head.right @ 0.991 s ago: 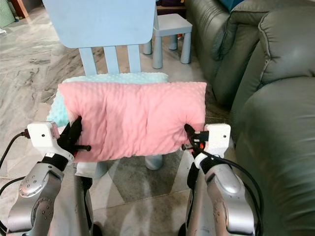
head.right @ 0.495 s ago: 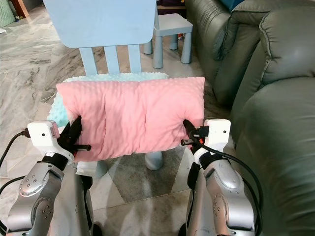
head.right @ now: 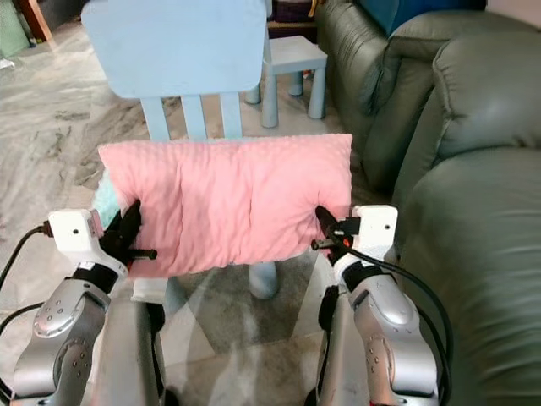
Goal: Move the pillow to the sofa
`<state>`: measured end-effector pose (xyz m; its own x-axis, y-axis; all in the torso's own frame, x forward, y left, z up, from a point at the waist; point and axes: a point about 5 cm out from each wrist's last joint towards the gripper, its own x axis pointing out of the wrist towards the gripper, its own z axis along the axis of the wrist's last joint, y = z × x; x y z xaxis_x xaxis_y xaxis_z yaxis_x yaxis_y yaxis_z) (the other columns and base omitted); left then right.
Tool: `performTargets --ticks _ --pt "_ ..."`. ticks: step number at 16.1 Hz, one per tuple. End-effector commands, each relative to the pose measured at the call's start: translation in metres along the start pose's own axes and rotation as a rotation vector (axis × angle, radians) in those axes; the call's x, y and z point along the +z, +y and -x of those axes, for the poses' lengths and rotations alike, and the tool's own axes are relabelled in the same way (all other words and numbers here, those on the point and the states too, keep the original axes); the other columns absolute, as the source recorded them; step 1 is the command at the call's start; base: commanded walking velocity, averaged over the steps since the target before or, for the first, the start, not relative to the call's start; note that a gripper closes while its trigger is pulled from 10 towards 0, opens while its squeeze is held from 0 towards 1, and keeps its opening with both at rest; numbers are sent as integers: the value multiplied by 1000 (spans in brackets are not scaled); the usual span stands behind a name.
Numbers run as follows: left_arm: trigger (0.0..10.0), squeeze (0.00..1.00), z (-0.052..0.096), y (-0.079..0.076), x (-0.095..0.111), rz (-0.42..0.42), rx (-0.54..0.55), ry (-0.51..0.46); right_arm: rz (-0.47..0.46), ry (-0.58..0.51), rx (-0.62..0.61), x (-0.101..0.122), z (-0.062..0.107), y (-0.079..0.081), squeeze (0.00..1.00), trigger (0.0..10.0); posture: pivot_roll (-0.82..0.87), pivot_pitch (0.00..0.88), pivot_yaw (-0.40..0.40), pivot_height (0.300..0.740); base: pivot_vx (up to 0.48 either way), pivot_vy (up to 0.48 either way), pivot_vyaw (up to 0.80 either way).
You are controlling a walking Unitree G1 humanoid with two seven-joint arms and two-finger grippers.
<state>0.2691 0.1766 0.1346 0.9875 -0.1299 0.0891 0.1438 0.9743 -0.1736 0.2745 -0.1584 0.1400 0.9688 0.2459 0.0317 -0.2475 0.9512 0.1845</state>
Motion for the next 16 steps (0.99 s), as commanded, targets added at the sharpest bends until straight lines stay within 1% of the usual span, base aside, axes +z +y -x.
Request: performTargets --ticks 1,4,8,10,14,16 --pt "10000 0 -2 -1 5 -18 -3 -15 5 -35 11 10 -2 2 0 10000 -100 0 16 449 0 0 0" --pt "10000 0 -2 -1 5 -21 -8 -15 2 -36 10 10 -2 3 0 10000 -102 0 20 479 0 0 0" --pt "10000 0 -4 -2 6 -24 -16 -13 -5 -36 7 9 -1 3 0 10000 -103 0 24 534 0 0 0" --pt "10000 0 -5 -2 6 -27 -19 -12 -32 -45 11 10 -1 3 0 10000 -104 0 25 559 0 0 0" --pt "10000 0 -5 0 3 -30 -19 -1 -41 -50 13 12 -1 2 0 10000 -107 0 24 564 0 0 0" --pt "10000 0 -6 0 2 -29 -21 1 -27 -51 19 14 -2 3 0 10000 -110 0 24 564 0 0 0"
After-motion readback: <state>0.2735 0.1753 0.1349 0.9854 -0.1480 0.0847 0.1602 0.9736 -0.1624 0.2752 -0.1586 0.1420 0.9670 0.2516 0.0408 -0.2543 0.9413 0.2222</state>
